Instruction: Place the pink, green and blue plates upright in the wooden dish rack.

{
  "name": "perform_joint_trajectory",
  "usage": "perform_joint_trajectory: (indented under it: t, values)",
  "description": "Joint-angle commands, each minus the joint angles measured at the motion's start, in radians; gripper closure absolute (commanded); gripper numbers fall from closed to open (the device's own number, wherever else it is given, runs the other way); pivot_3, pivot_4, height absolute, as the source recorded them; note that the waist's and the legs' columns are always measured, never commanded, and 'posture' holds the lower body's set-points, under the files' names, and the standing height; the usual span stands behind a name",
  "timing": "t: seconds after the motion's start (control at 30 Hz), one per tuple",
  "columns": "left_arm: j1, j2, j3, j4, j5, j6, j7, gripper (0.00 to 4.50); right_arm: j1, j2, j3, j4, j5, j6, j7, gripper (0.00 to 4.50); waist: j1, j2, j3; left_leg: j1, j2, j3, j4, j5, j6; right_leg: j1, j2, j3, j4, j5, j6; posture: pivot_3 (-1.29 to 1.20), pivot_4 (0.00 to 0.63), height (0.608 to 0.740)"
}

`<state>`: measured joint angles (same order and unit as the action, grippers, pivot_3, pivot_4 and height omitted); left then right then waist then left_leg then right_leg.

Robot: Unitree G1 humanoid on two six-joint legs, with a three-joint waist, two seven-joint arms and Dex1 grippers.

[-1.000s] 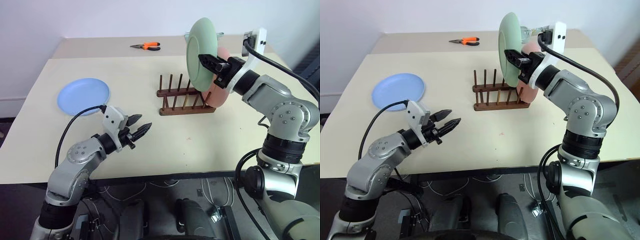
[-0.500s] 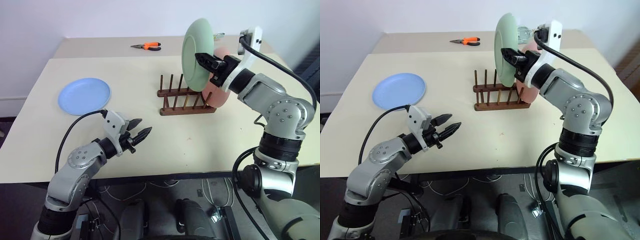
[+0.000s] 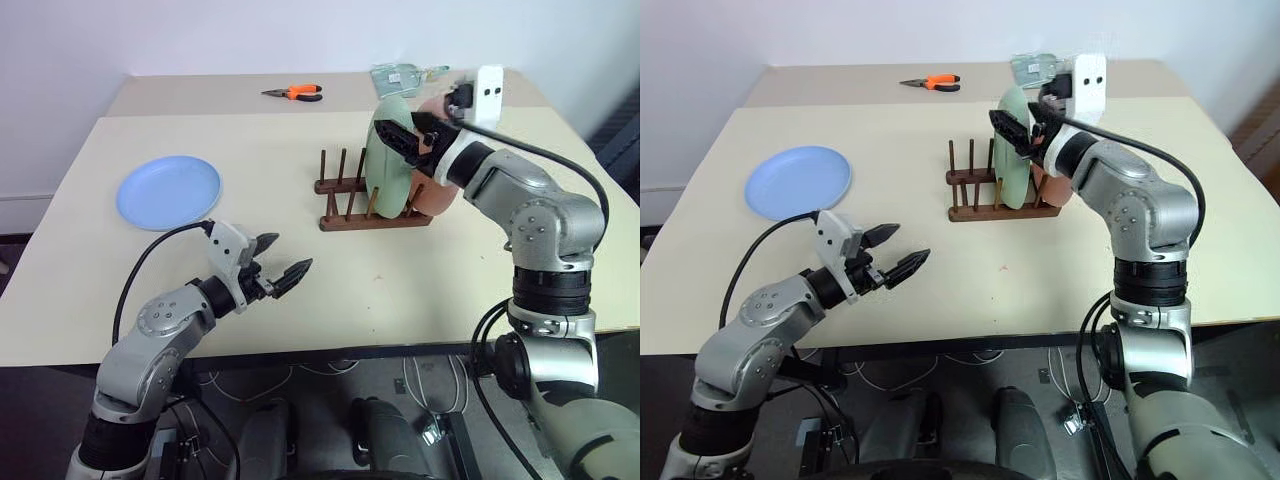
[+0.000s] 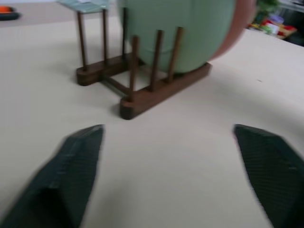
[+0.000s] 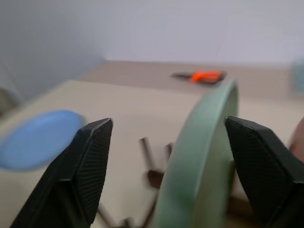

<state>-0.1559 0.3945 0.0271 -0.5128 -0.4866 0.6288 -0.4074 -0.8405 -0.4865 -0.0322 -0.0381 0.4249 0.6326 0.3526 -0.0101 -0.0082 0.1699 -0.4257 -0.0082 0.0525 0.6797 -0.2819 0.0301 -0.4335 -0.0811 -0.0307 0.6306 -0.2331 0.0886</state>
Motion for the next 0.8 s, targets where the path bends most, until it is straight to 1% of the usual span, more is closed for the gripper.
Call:
perform_joint_trajectory:
  t: [0.03, 0.07, 0.1, 0.13, 0.2, 0.23, 0.33, 0.4, 0.47, 0.6, 0.7, 0.73, 0.8]
  values:
    - [-0.116, -0.070, 0.125, 0.066, 0.066, 0.035, 0.235, 0.03, -0.044, -0.045, 0.041, -0.032, -0.179, -0.278, 0.021, 0.95, 0.001, 0.000, 0.000, 0.000, 0.000, 0.000, 0.000, 0.000, 0.000, 0.000, 0.001, 0.000, 0.000, 0.000, 0.000, 0.00, 0.150, 0.740]
    - [-0.174, -0.108, 0.192, 0.115, 0.090, 0.074, 0.362, 0.03, -0.057, -0.055, 0.047, -0.040, -0.213, -0.346, 0.032, 0.95, 0.004, 0.000, 0.001, 0.000, 0.000, 0.000, 0.001, 0.000, 0.000, 0.001, 0.001, 0.000, 0.000, 0.000, 0.000, 0.00, 0.150, 0.740]
    - [-0.213, -0.135, 0.237, 0.146, 0.106, 0.105, 0.445, 0.03, -0.063, -0.058, 0.048, -0.042, -0.231, -0.390, 0.041, 0.95, 0.003, -0.001, 0.001, 0.000, 0.000, -0.001, 0.002, 0.000, 0.000, 0.001, 0.002, -0.001, 0.000, 0.000, 0.001, 0.00, 0.150, 0.740]
    - [-0.264, -0.163, 0.319, 0.189, 0.120, 0.136, 0.554, 0.03, -0.061, -0.061, 0.059, -0.061, -0.236, -0.419, 0.072, 0.95, 0.000, -0.002, 0.001, 0.000, 0.000, -0.001, 0.003, 0.000, 0.000, 0.001, 0.002, -0.001, 0.000, 0.001, 0.001, 0.00, 0.150, 0.740]
    - [-0.328, -0.176, 0.425, 0.242, 0.133, 0.189, 0.667, 0.03, -0.041, -0.062, 0.087, -0.099, -0.243, -0.469, 0.133, 0.95, -0.004, -0.003, 0.001, 0.000, 0.001, -0.001, 0.003, 0.000, 0.000, 0.002, 0.002, -0.001, 0.000, 0.001, 0.002, 0.00, 0.150, 0.740]
    - [-0.349, -0.162, 0.452, 0.264, 0.150, 0.217, 0.698, 0.03, -0.026, -0.055, 0.099, -0.122, -0.234, -0.476, 0.161, 0.95, -0.007, -0.003, 0.001, 0.000, 0.002, -0.001, 0.003, 0.000, 0.000, 0.002, 0.003, -0.001, 0.000, 0.001, 0.002, 0.00, 0.150, 0.740]
    - [-0.392, -0.125, 0.500, 0.323, 0.149, 0.322, 0.722, 0.03, 0.023, -0.036, 0.138, -0.175, -0.222, -0.486, 0.228, 0.95, -0.002, -0.003, 0.001, 0.001, 0.002, -0.001, 0.002, 0.002, -0.003, 0.001, 0.004, -0.001, 0.000, 0.000, 0.002, 0.00, 0.150, 0.740]
    - [-0.413, -0.098, 0.515, 0.372, 0.145, 0.357, 0.709, 0.03, 0.056, -0.014, 0.159, -0.202, -0.210, -0.473, 0.253, 0.95, 0.002, -0.004, 0.001, 0.001, 0.002, -0.001, 0.002, 0.003, -0.005, 0.002, 0.003, -0.001, 0.000, 0.000, 0.002, 0.00, 0.150, 0.740]
    - [-0.447, -0.080, 0.532, 0.461, 0.123, 0.419, 0.682, 0.03, 0.094, 0.005, 0.194, -0.234, -0.209, -0.468, 0.283, 0.95, 0.012, -0.005, 0.002, 0.000, 0.001, -0.001, 0.003, 0.003, -0.005, 0.003, 0.001, -0.002, 0.000, 0.001, 0.002, 0.00, 0.150, 0.740]
    - [-0.527, -0.071, 0.573, 0.640, 0.093, 0.457, 0.646, 0.03, 0.163, 0.023, 0.263, -0.269, -0.249, -0.487, 0.320, 0.95, 0.024, -0.006, 0.001, 0.001, -0.001, -0.002, 0.004, 0.003, -0.005, 0.003, 0.001, -0.002, 0.000, 0.001, 0.003, 0.00, 0.150, 0.740]
    - [-0.594, -0.075, 0.609, 0.770, 0.068, 0.412, 0.621, 0.03, 0.208, 0.027, 0.299, -0.270, -0.293, -0.516, 0.330, 0.95, 0.024, -0.006, 0.001, 0.001, -0.001, -0.002, 0.004, 0.003, -0.006, 0.003, 0.000, -0.002, 0.000, 0.001, 0.003, 0.00, 0.150, 0.740]
    - [-0.617, -0.078, 0.619, 0.813, 0.062, 0.395, 0.614, 0.26, 0.220, 0.026, 0.307, -0.267, -0.307, -0.526, 0.332, 0.95, 0.024, -0.006, 0.001, 0.001, -0.001, -0.002, 0.004, 0.004, -0.007, 0.003, 0.000, -0.002, 0.000, 0.001, 0.003, 0.00, 0.150, 0.740]
    - [-0.646, -0.083, 0.631, 0.870, 0.061, 0.365, 0.614, 0.86, 0.230, 0.026, 0.311, -0.259, -0.329, -0.540, 0.335, 0.95, 0.024, -0.006, 0.001, 0.002, -0.001, -0.003, 0.004, 0.004, -0.007, 0.003, 0.000, -0.002, 0.000, 0.001, 0.002, 0.00, 0.150, 0.740]
